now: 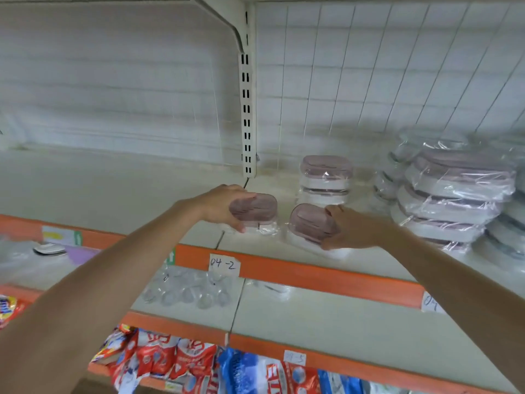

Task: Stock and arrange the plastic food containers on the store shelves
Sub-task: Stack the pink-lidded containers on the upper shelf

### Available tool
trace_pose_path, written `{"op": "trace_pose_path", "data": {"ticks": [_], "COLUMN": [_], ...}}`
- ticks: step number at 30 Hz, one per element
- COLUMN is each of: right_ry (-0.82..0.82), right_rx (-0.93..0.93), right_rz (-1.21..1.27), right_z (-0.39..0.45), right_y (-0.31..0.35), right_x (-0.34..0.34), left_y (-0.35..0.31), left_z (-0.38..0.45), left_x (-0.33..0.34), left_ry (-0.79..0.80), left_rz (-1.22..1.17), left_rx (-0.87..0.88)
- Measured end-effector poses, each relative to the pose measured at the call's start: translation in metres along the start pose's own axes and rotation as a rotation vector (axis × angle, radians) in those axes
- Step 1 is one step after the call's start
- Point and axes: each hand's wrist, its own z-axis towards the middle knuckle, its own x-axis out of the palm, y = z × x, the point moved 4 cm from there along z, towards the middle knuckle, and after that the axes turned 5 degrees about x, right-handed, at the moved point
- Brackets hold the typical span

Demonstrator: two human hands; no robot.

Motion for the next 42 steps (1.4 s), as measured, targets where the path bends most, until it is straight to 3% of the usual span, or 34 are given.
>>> {"op": "trace_pose_path", "data": {"ticks": [6, 10, 14, 18, 23, 26, 29, 33, 35, 37, 39, 42], "right_ry": [0.014, -0.019, -0.058, -0.221, -0.305, -0.311, -0.272, -0.161, -0.121, -0.1, -0.08, -0.065], "right_rx": [0.105, 0.163, 0.228, 0.322, 0.407, 0.437, 0.468, 0.509, 0.509, 0.491, 0.478, 0.494], "right_rz": [0.051, 0.068, 0.063, 0.062, 0.126, 0.146, 0.171, 0.131, 0.081, 0.041, 0.01, 0.0], "right_z": [0.003, -0.001, -0.005, -0.013, -0.026, -0.033, -0.039, -0.042, -0.042, -0.041, -0.04, -0.038], "right_y": [0.006, 0.01, 0.021, 0.029, 0.033, 0.034, 0.03, 0.027, 0.026, 0.027, 0.027, 0.026], "right_x": [0.006, 0.008, 0.011, 0.019, 0.024, 0.027, 0.025, 0.016, 0.009, 0.003, 0.0, 0.0], "left_y": [0.013, -0.008, -0.021, -0.024, -0.038, -0.046, -0.043, -0.031, -0.023, -0.02, -0.021, -0.02], "left_z": [0.015, 0.023, 0.022, 0.023, 0.019, 0.023, 0.024, 0.019, 0.019, 0.024, 0.033, 0.047], "left_x": [-0.018, -0.012, -0.009, -0.002, 0.009, 0.009, 0.004, -0.003, -0.006, -0.013, -0.017, -0.004], "left_ry": [0.071, 0.049, -0.058, -0.13, -0.349, -0.407, -0.344, -0.06, -0.059, -0.172, -0.219, 0.078], "left_rz": [0.204, 0.076, -0.024, 0.11, 0.349, 0.399, 0.221, -0.066, -0.155, -0.219, -0.148, 0.137], "left_rx": [-0.021, -0.127, -0.106, 0.058, -0.038, 0.023, 0.243, 0.406, 0.396, 0.356, 0.268, 0.039]}}
